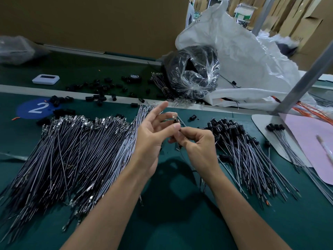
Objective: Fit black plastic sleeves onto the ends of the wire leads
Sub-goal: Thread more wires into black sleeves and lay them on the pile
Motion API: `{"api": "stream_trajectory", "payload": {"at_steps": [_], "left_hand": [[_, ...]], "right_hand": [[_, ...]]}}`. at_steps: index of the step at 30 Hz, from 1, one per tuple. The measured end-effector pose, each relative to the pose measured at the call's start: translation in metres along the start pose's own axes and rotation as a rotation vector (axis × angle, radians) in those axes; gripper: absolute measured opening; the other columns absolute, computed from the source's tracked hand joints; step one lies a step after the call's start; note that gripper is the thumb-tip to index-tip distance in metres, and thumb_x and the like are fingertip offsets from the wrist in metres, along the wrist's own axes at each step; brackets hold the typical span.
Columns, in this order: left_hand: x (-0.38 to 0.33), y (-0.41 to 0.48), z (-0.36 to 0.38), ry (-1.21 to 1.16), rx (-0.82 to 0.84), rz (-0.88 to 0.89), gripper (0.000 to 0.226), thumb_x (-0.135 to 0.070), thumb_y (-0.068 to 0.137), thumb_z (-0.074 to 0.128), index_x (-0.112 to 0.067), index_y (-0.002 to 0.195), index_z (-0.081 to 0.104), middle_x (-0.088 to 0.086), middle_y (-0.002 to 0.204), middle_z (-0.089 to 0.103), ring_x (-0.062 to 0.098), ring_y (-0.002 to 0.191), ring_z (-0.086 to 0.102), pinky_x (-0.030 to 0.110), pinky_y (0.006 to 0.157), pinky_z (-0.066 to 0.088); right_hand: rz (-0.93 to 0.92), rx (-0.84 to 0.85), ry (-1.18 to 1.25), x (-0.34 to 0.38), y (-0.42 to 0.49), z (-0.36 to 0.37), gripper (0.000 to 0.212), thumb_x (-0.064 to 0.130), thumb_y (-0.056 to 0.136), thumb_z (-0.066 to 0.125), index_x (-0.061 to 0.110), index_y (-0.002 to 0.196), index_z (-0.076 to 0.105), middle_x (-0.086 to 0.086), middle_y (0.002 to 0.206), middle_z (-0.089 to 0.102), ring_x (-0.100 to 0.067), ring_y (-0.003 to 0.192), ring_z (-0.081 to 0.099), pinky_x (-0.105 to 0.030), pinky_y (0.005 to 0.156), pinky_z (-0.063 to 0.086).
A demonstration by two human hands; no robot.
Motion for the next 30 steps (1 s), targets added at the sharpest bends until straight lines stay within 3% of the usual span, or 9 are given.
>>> {"api": "stream_trajectory", "payload": {"at_steps": [3, 5, 8, 10, 12, 18, 23, 27, 30], "left_hand": [[0.004, -0.001, 0.004, 0.172, 0.026, -0.016, 0.04, 0.005, 0.075, 0.074, -0.012, 0.11, 0.069, 0.005, 0.102, 0.075, 0.014, 0.095, 0.07, 0.02, 0.08, 0.054], [0.005, -0.002, 0.004, 0.205, 0.021, -0.009, 0.027, 0.003, 0.075, 0.075, -0.011, 0.097, 0.075, 0.006, 0.095, 0.077, 0.014, 0.091, 0.072, 0.017, 0.078, 0.053], [0.004, -0.002, 0.004, 0.157, -0.009, 0.027, 0.026, -0.001, 0.069, 0.076, -0.01, 0.094, 0.076, 0.006, 0.093, 0.077, 0.014, 0.089, 0.073, 0.017, 0.078, 0.053], [0.002, -0.003, 0.006, 0.132, -0.017, 0.056, 0.028, -0.005, 0.065, 0.076, -0.008, 0.093, 0.076, 0.005, 0.092, 0.077, 0.012, 0.088, 0.072, 0.017, 0.077, 0.053], [0.0, -0.004, 0.01, 0.113, -0.009, 0.084, 0.027, -0.006, 0.065, 0.075, -0.008, 0.093, 0.076, 0.004, 0.091, 0.077, 0.012, 0.087, 0.072, 0.017, 0.077, 0.053], [-0.01, -0.006, 0.013, 0.058, 0.043, 0.138, 0.025, -0.005, 0.068, 0.073, -0.015, 0.09, 0.079, 0.005, 0.088, 0.077, 0.014, 0.085, 0.073, 0.021, 0.075, 0.056], [-0.015, -0.009, 0.014, 0.064, 0.06, 0.184, 0.028, -0.005, 0.069, 0.074, -0.012, 0.097, 0.077, 0.007, 0.092, 0.077, 0.018, 0.09, 0.073, 0.023, 0.077, 0.056], [-0.019, -0.011, 0.015, 0.063, 0.066, 0.206, 0.028, -0.006, 0.07, 0.074, -0.015, 0.096, 0.078, 0.005, 0.091, 0.077, 0.017, 0.09, 0.073, 0.022, 0.077, 0.056], [-0.02, -0.011, 0.016, 0.082, 0.049, 0.208, 0.027, -0.008, 0.068, 0.075, -0.017, 0.093, 0.079, 0.005, 0.09, 0.077, 0.017, 0.088, 0.073, 0.022, 0.075, 0.056]], "right_hand": [[-0.008, -0.034, 0.004, 0.0, 0.002, -0.004, 0.016, -0.004, 0.087, 0.065, 0.005, 0.092, 0.077, -0.004, 0.084, 0.076, -0.016, 0.082, 0.071, -0.036, 0.082, 0.057], [-0.035, -0.037, -0.004, 0.001, 0.003, -0.005, 0.016, -0.007, 0.087, 0.064, 0.001, 0.094, 0.077, -0.01, 0.088, 0.076, -0.025, 0.086, 0.072, -0.041, 0.084, 0.057], [-0.091, -0.036, -0.014, 0.004, 0.003, -0.006, 0.01, 0.0, 0.087, 0.066, -0.003, 0.089, 0.075, -0.024, 0.08, 0.071, -0.04, 0.08, 0.066, -0.048, 0.075, 0.054], [-0.106, -0.048, 0.01, 0.005, 0.002, -0.007, 0.013, 0.005, 0.085, 0.065, -0.003, 0.087, 0.075, -0.028, 0.079, 0.068, -0.033, 0.069, 0.064, -0.048, 0.072, 0.053], [-0.11, -0.05, 0.043, 0.007, 0.002, -0.007, 0.012, 0.005, 0.086, 0.065, -0.002, 0.089, 0.075, -0.023, 0.079, 0.071, -0.017, 0.073, 0.062, -0.044, 0.073, 0.054], [-0.132, -0.019, 0.115, 0.009, -0.001, -0.004, 0.013, 0.004, 0.088, 0.065, -0.006, 0.085, 0.074, 0.004, 0.072, 0.067, 0.0, 0.068, 0.06, -0.017, 0.07, 0.046], [-0.19, -0.036, 0.099, 0.014, -0.003, -0.003, 0.015, 0.007, 0.088, 0.066, -0.005, 0.086, 0.074, -0.006, 0.075, 0.07, -0.008, 0.071, 0.062, -0.021, 0.07, 0.048], [-0.234, -0.044, 0.057, 0.016, -0.005, 0.0, 0.017, 0.013, 0.089, 0.065, 0.0, 0.081, 0.073, 0.012, 0.069, 0.063, -0.001, 0.063, 0.055, -0.021, 0.065, 0.044], [-0.23, -0.053, 0.053, 0.014, -0.006, 0.0, 0.019, 0.017, 0.09, 0.064, 0.002, 0.082, 0.074, 0.008, 0.068, 0.065, -0.005, 0.063, 0.057, -0.024, 0.063, 0.045]]}}
Point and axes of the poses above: each hand's wrist, its own y-axis towards the middle knuckle, its own z-axis out of the palm, x = y × z, the point moved 7 cm from there along y, towards the middle knuckle
